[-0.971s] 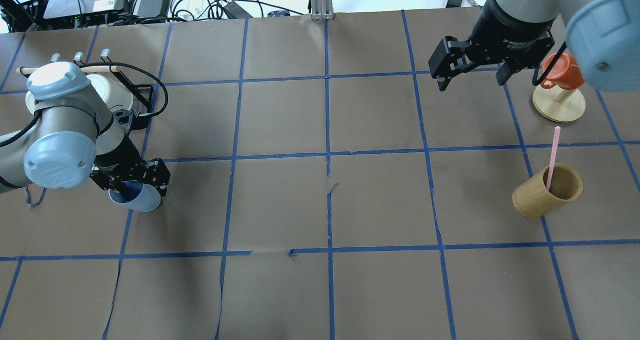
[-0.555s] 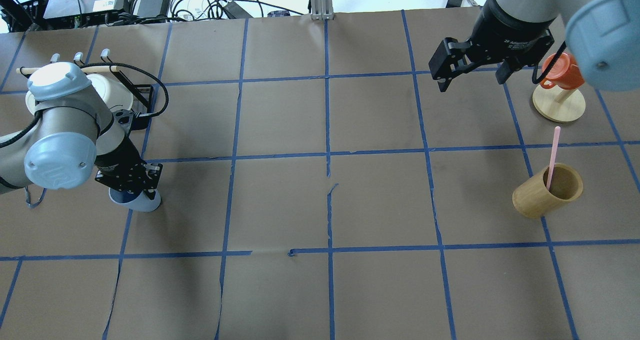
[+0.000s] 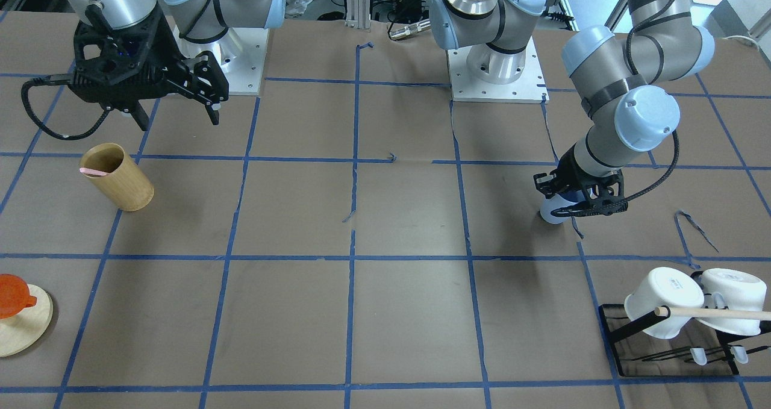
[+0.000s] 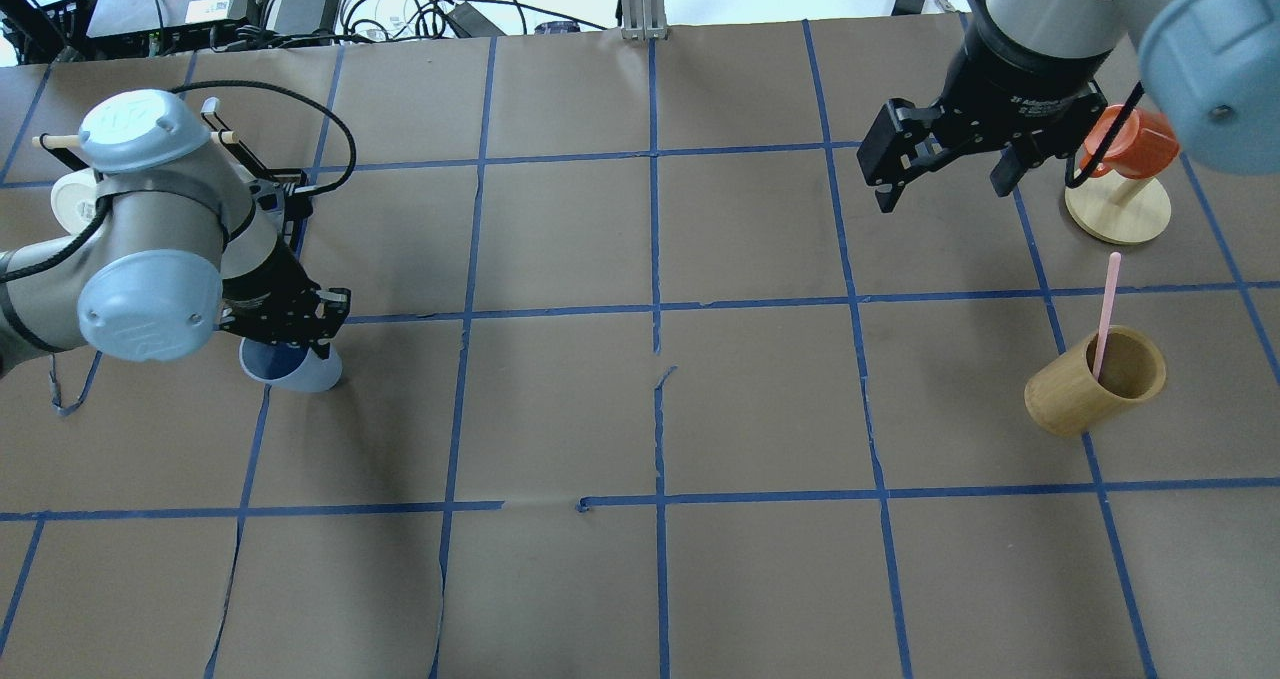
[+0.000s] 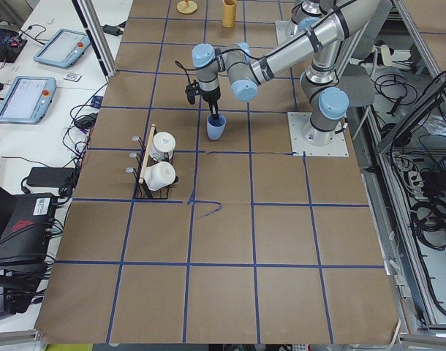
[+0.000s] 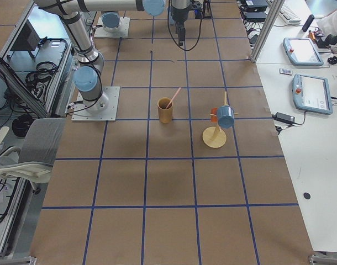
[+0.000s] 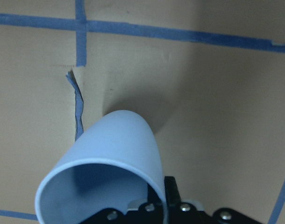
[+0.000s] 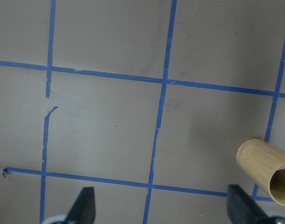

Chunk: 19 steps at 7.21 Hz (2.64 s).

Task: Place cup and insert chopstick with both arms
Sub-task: 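Carry the blue cup to centre with left gripper while right reaches for chopstick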

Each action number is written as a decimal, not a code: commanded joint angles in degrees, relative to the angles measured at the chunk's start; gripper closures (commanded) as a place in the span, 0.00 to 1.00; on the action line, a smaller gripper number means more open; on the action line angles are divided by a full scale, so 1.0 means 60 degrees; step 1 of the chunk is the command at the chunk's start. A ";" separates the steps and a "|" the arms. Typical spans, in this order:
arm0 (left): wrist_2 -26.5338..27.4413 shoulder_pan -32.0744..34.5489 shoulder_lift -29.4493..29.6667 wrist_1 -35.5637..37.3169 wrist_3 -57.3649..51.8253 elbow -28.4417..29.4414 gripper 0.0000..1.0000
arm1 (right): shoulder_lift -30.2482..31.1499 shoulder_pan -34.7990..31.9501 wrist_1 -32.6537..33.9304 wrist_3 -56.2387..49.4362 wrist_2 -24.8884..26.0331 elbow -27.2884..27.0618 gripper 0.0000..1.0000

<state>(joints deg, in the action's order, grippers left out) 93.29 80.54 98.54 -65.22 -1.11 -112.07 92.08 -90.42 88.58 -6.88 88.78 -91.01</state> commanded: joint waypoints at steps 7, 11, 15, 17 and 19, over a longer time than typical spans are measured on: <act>-0.1457 0.4945 0.3187 0.2476 0.2851 0.3600 1.00 | -0.0304 0.3084 0.1976 -0.5892 0.0963 -0.2245 0.00; -0.1339 0.5239 0.4025 0.1382 0.2806 0.4568 1.00 | -0.0652 0.3571 0.2826 -0.6647 0.0877 -0.2482 0.04; -0.1369 0.5254 0.4377 0.0585 0.3171 0.5610 0.00 | -0.0728 0.4186 0.2991 -0.7423 0.0862 -0.2674 0.38; -0.1310 0.5254 0.4363 0.0717 0.3173 0.5888 0.00 | -0.0699 0.4157 0.2918 -0.7306 0.0847 -0.2659 0.45; -0.1281 0.5181 0.3794 0.0486 0.3041 0.6489 0.00 | -0.0699 0.4099 0.2845 -0.6405 0.0789 -0.2659 0.46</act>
<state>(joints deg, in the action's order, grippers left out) 85.48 111.91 123.27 -61.42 17.47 -74.94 87.88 -65.61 105.88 -49.11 93.75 -106.97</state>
